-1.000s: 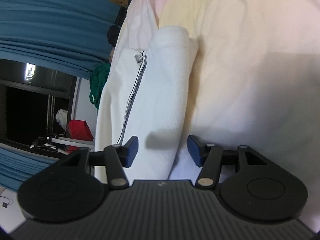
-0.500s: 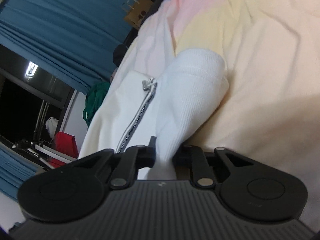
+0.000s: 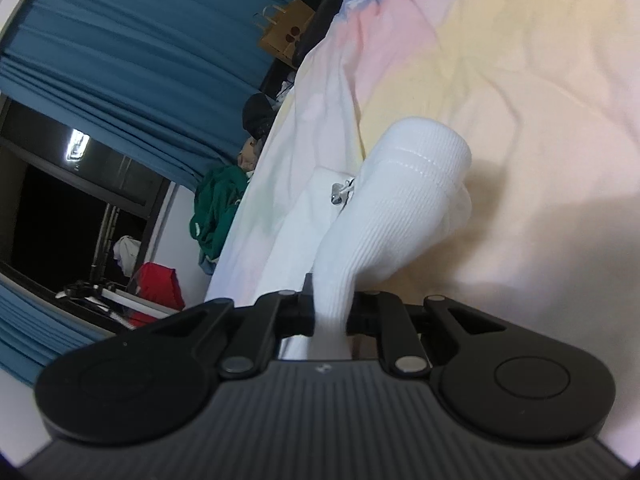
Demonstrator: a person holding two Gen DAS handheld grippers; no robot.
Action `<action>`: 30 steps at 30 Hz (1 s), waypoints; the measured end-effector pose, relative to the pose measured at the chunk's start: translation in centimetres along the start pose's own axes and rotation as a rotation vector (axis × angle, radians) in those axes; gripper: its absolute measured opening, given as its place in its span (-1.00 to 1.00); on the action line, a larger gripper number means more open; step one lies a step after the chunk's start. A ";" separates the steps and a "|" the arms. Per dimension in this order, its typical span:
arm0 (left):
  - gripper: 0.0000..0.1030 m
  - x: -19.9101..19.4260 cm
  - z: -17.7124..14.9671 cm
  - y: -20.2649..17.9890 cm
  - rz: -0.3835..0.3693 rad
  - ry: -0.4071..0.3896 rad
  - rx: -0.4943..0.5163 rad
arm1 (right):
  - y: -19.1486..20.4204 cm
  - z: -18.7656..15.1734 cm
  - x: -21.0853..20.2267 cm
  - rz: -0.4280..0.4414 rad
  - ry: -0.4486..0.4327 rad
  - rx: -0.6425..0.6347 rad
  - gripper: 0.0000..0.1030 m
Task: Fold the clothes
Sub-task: 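Regrasp the waistband with the left gripper while the right gripper grasps the striped edge, then lay the ribbed waistband down and open the left gripper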
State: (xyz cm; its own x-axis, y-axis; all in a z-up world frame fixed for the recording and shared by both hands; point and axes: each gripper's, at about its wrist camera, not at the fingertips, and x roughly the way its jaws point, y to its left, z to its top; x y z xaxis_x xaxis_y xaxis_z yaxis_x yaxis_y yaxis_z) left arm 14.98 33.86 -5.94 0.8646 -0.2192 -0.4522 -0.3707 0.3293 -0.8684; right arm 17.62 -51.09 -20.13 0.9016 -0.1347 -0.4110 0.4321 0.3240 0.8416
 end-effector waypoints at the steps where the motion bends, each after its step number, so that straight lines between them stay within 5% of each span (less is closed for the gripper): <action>1: -0.70 -0.6 0.1 0.6 0.001 0.006 -0.046 | 0.1 -0.1 -0.6 -0.002 0.000 -0.007 -0.74; 4: -0.70 -2.7 -0.1 2.3 0.017 0.010 -0.128 | 0.4 -0.3 -2.2 -0.024 -0.005 -0.055 -0.75; 15: -0.53 -3.9 -1.9 4.8 0.189 -0.004 0.018 | -2.1 -1.2 -2.9 -0.123 0.035 -0.057 -0.74; 20: -0.27 -4.5 -2.6 5.0 0.253 -0.017 0.065 | -3.9 -1.2 -2.6 -0.097 0.061 0.018 -0.73; 26: 0.20 -5.5 -5.5 1.6 0.401 -0.070 0.291 | -7.0 -1.0 -2.0 -0.024 0.141 0.176 -0.67; 30: 0.58 -6.2 -7.4 -0.6 0.499 -0.105 0.442 | -7.6 -0.5 -1.6 0.040 0.212 0.173 -0.61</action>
State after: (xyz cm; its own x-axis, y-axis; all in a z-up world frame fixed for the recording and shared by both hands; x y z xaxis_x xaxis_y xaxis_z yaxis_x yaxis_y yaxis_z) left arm 7.34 28.17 -4.14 0.6623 0.1400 -0.7360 -0.5798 0.7180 -0.3852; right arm 12.90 -52.88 -26.09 0.9014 0.0800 -0.4256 0.4101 0.1579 0.8983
